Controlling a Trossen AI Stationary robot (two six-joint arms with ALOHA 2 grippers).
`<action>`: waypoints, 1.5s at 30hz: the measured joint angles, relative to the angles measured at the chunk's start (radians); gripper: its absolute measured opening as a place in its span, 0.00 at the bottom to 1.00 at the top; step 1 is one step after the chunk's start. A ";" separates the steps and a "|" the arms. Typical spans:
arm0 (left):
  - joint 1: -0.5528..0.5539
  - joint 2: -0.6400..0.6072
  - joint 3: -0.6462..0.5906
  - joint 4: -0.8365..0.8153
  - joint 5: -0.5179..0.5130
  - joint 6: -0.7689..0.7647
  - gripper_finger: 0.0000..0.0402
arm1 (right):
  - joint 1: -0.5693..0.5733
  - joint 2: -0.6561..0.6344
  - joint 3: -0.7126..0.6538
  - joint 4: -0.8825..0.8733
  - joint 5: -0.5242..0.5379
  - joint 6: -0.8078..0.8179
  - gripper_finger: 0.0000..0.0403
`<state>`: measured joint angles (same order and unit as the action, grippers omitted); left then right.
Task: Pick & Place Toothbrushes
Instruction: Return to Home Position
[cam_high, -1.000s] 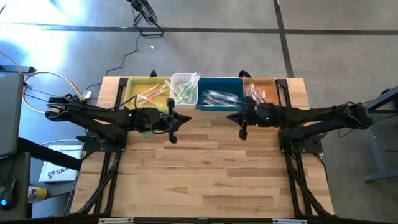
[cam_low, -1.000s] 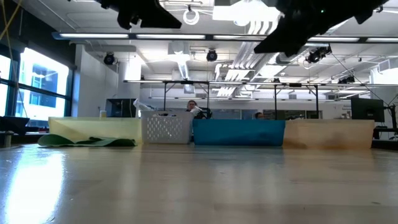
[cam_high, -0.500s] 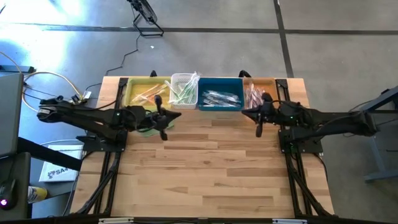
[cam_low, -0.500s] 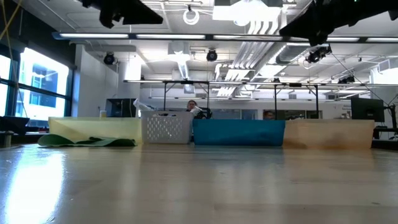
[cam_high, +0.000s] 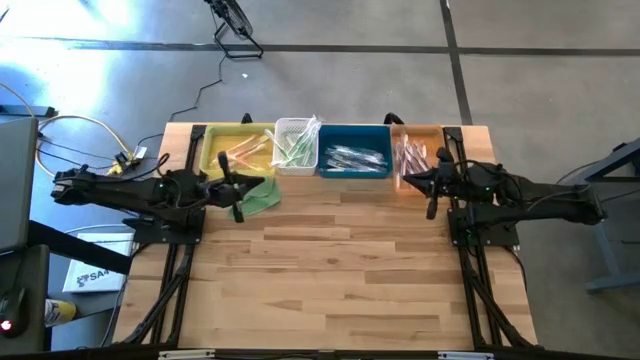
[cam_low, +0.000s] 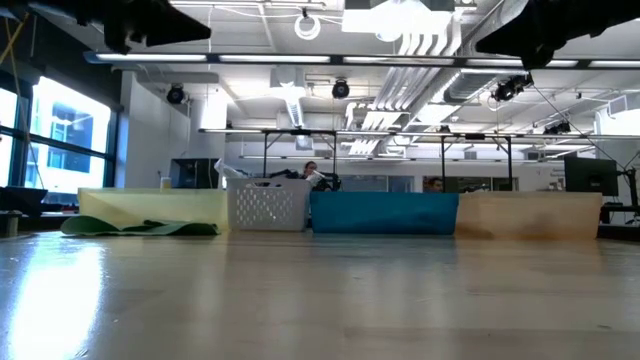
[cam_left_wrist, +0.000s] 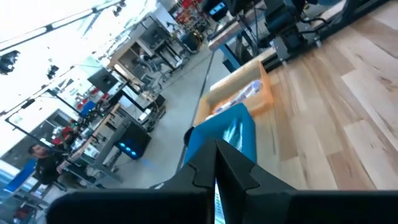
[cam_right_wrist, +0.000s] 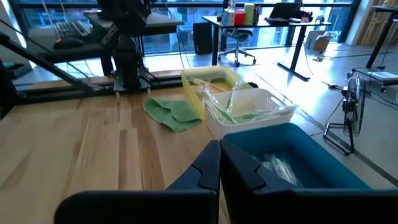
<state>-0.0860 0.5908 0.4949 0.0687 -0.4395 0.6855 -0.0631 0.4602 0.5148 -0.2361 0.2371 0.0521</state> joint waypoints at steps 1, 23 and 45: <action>0.000 -0.021 -0.014 0.000 0.004 0.000 0.00 | 0.000 -0.011 0.000 -0.017 0.000 0.000 0.00; 0.000 -0.447 -0.214 -0.082 0.153 0.070 0.00 | 0.000 -0.197 0.000 -0.171 0.000 0.031 0.00; 0.000 -0.585 -0.283 -0.181 0.261 0.067 0.00 | 0.000 -0.334 0.000 -0.263 -0.002 0.050 0.00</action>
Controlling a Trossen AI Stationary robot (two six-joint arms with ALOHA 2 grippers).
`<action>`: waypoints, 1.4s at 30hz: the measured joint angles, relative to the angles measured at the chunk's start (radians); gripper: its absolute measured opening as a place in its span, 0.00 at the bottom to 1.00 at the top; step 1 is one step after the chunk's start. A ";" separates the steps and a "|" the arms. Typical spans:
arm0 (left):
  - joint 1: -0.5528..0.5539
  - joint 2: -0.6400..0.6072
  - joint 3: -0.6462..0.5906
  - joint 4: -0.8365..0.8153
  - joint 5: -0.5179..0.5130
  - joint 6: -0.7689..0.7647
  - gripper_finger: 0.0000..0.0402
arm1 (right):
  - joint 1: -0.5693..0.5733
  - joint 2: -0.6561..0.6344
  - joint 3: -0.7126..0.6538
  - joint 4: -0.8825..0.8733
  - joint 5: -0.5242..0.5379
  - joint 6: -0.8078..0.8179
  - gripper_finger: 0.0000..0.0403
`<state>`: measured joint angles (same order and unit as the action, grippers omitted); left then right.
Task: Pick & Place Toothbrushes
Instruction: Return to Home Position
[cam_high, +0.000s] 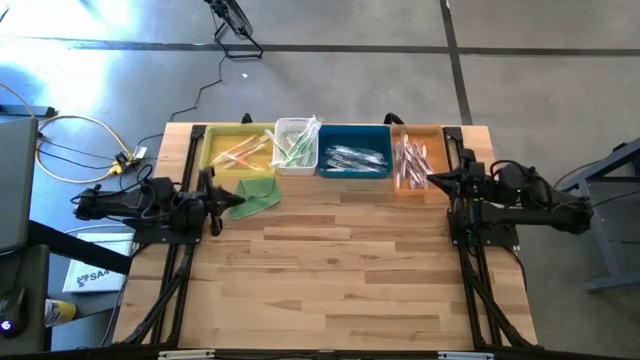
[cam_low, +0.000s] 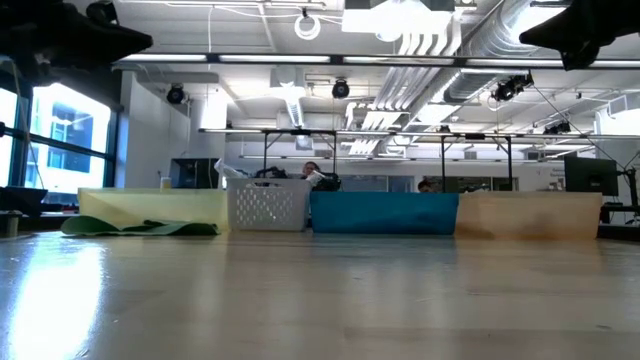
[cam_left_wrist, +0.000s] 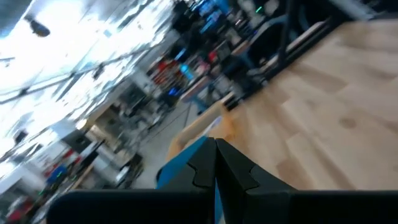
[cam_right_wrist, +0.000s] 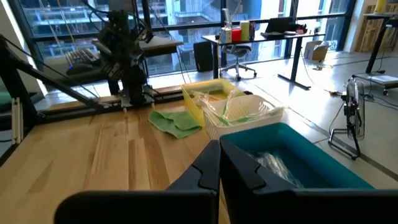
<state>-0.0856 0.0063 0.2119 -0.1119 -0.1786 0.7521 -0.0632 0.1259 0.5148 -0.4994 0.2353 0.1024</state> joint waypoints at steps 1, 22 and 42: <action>0.000 0.000 0.000 0.001 0.024 0.000 0.00 | 0.000 -0.007 0.000 -0.003 0.000 0.000 0.00; 0.000 0.007 -0.196 0.161 0.047 -0.052 0.00 | 0.000 -0.031 0.000 -0.028 0.004 -0.003 0.00; 0.000 0.007 -0.198 0.146 0.070 -0.050 0.00 | 0.000 -0.118 -0.112 0.057 0.092 0.069 0.00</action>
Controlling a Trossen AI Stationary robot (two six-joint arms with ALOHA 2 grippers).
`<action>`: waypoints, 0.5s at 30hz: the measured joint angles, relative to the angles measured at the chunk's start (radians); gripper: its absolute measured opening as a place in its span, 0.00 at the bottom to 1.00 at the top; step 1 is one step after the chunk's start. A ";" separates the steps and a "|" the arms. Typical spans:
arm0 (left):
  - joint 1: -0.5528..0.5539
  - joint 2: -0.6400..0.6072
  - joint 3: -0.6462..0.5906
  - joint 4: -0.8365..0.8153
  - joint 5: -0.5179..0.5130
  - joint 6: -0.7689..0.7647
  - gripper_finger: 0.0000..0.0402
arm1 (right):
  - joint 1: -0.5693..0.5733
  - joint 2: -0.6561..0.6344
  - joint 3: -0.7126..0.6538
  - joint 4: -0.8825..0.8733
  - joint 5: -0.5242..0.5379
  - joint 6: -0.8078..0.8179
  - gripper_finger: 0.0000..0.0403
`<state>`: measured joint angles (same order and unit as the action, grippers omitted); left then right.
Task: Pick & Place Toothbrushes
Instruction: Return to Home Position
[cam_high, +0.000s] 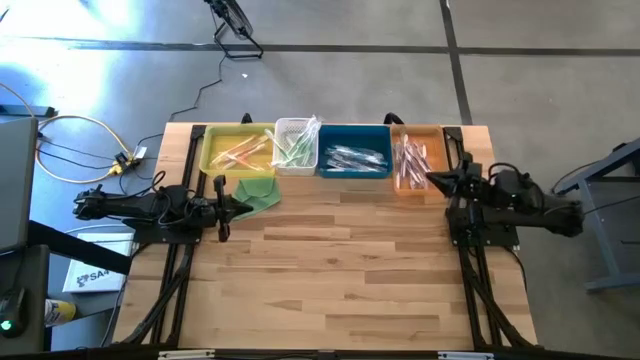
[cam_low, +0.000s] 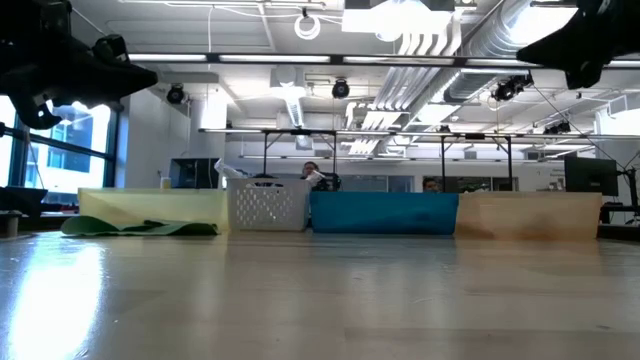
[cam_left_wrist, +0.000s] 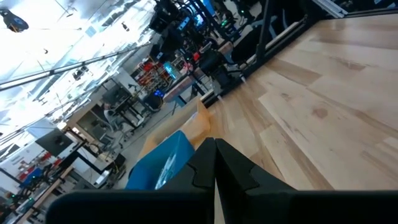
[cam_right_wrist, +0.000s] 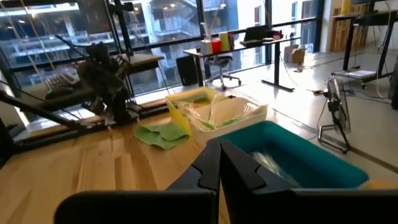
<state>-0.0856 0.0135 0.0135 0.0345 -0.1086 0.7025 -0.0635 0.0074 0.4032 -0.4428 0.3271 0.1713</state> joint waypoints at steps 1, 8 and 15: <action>0.000 0.000 0.000 0.000 0.000 0.000 0.00 | 0.000 0.000 -0.018 0.023 0.000 0.001 0.00; 0.000 0.000 -0.001 0.000 0.000 -0.002 0.00 | 0.000 -0.001 -0.189 0.197 -0.033 0.010 0.00; 0.000 0.000 -0.001 -0.001 0.001 -0.019 0.00 | 0.000 -0.001 -0.321 0.289 -0.107 0.010 0.00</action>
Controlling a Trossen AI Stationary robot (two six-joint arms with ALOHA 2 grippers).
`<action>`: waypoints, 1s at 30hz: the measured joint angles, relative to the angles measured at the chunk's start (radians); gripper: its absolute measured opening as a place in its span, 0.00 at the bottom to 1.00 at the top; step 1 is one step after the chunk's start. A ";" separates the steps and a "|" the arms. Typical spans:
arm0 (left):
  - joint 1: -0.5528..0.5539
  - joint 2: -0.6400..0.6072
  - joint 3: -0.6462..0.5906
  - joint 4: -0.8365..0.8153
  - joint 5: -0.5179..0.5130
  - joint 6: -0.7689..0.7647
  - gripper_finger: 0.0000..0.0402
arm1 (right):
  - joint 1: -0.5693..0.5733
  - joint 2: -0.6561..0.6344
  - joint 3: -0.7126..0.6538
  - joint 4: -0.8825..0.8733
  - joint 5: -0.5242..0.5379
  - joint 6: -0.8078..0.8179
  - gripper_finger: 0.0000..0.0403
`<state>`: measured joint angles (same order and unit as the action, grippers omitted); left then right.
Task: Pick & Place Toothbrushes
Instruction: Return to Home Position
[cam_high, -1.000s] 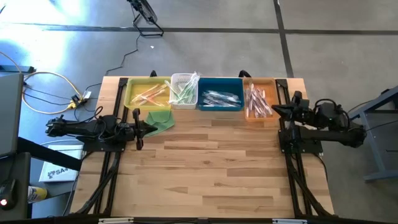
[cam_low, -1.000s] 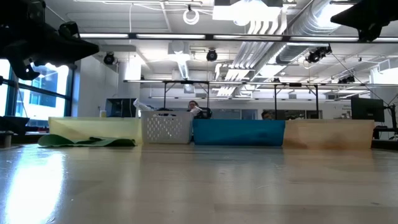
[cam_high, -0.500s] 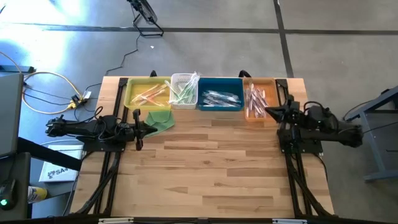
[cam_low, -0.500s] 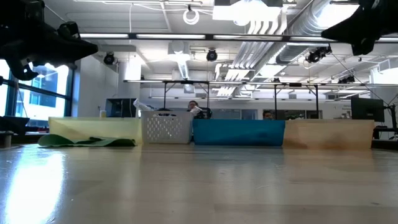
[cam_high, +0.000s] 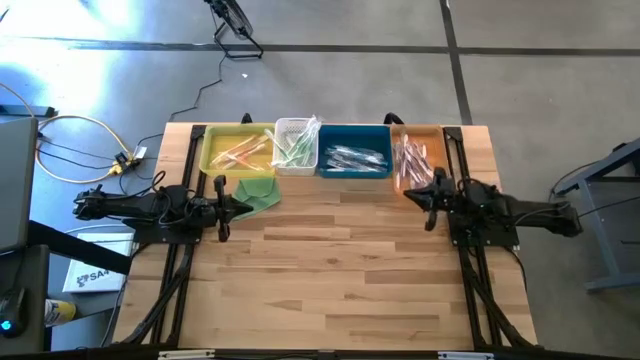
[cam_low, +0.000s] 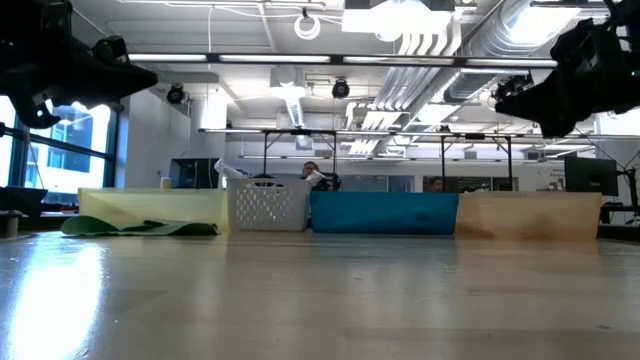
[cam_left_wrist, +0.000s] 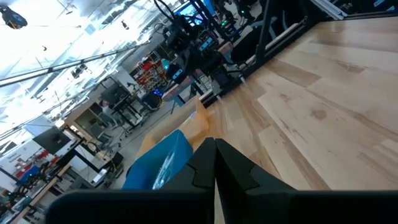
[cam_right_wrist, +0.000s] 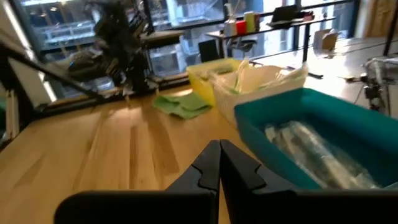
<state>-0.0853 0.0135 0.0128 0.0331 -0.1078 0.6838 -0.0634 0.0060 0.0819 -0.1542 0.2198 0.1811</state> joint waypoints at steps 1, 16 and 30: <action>0.000 0.000 0.000 -0.003 0.000 0.000 0.00 | 0.000 0.000 -0.014 0.022 -0.012 -0.010 0.00; 0.000 0.000 0.000 -0.007 0.007 0.016 0.00 | 0.000 0.023 -0.028 0.081 0.063 -0.153 0.00; 0.000 0.000 0.000 -0.009 0.013 0.019 0.00 | 0.000 0.023 -0.028 0.079 0.059 -0.152 0.00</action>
<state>-0.0855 0.0132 0.0128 0.0239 -0.0952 0.7025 -0.0635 0.0292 0.0540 -0.0753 0.2787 0.0288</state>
